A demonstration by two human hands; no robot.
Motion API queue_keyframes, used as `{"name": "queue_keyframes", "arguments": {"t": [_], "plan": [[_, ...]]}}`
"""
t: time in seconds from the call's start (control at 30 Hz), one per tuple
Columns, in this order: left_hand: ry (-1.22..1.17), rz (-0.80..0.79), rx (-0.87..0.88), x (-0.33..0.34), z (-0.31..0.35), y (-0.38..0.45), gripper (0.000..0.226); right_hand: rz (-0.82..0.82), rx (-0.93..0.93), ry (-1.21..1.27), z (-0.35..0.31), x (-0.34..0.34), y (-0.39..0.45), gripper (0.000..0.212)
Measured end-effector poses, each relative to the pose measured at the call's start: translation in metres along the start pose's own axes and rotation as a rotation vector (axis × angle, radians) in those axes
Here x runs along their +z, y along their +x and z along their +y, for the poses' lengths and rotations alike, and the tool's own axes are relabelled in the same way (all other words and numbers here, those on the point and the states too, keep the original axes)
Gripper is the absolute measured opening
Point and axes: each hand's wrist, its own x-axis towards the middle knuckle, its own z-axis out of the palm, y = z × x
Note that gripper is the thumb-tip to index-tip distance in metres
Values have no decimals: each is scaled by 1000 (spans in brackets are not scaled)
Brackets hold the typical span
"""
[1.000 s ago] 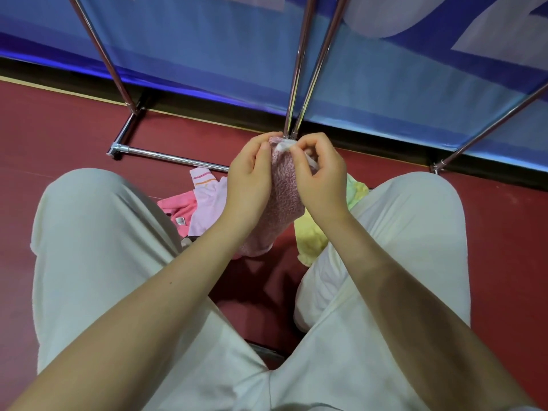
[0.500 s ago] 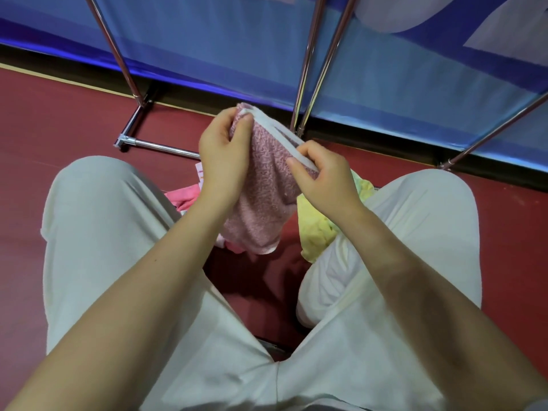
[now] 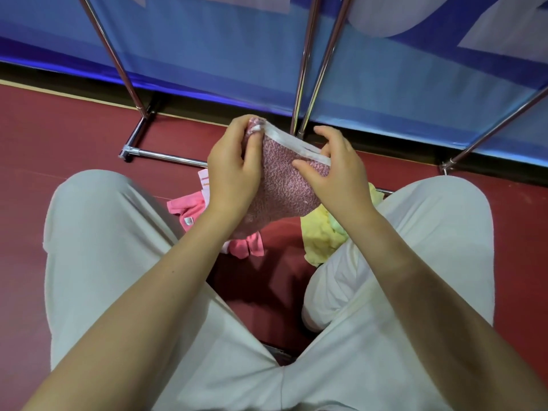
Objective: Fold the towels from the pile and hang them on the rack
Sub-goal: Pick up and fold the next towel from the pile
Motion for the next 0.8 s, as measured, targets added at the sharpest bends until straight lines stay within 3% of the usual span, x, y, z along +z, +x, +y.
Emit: {"name": "queue_keyframes", "arguments": {"t": [0.2, 0.33, 0.43, 0.5, 0.6, 0.8], "plan": [[-132, -16, -161, 5, 1, -3, 17, 54, 13, -117, 16, 9, 0, 24], [-250, 29, -343, 3, -11, 2, 18, -155, 403, 492, 9, 3, 9, 10], [-268, 44, -395, 4, -19, 5, 18, -51, 607, 905, 6, 1, 13, 8], [-268, 43, -423, 6, -23, 6, 17, 13, 647, 999, 6, 0, 14, 8], [-287, 42, -483, 11, -26, 7, 17, 118, 619, 953, 6, -3, 15, 12], [-327, 89, -662, 21, -31, 5, 18, 223, 434, 547, 4, 9, 14, 15]]}}
